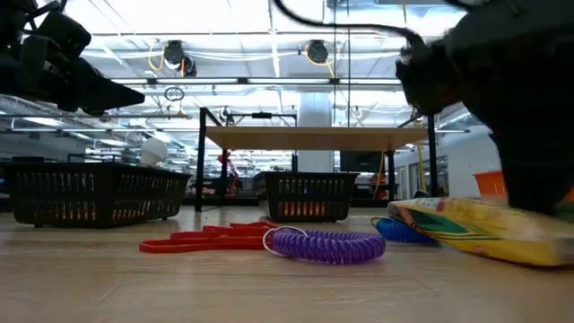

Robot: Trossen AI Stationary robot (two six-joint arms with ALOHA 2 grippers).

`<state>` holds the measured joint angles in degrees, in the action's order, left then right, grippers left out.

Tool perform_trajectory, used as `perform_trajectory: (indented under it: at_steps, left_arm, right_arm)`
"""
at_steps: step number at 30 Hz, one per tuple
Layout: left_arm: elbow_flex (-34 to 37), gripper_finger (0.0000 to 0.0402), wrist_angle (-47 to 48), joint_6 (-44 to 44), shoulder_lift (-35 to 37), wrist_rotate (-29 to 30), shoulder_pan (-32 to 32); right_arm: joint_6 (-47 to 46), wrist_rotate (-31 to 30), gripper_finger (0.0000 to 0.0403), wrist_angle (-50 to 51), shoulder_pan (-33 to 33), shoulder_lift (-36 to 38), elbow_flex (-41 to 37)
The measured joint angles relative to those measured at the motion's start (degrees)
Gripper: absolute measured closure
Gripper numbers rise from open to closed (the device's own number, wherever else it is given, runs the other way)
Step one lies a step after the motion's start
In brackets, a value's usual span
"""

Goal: Pick & Place Office Desk Supplies
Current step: Put the yellow crayon box into the orange bin

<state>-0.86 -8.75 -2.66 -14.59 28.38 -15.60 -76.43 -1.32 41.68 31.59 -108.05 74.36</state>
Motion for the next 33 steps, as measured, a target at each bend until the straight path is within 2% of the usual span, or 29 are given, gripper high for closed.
perform_trajectory:
  at_steps: [14,17,27,30,33]
  left_arm:
    - [0.00,0.0376,0.41,0.39,-0.02,0.04,-0.02]
    - [0.00,0.0376,0.13,0.40,0.00,0.04,-0.02]
    - [0.00,0.0376,-0.53,1.49,-0.02,0.13,-0.01]
    - [0.00,0.0376,-0.53,2.03,-0.01,0.15,-0.02]
    - [0.00,0.0376,-0.52,3.56,-0.01,0.15,-0.01]
  right_arm:
    - [4.16,1.37,0.0213,0.80,0.02,-2.42,0.14]
    - [5.48,1.18,0.0232,0.52,0.28,-2.42,0.12]
    - [11.04,-0.76,0.0334,-1.84,2.13,1.65,-0.10]
    - [12.70,-3.15,0.0338,-2.30,2.71,4.32,-0.10]
    - [14.09,-5.22,0.0321,-2.54,3.04,7.43,-0.05]
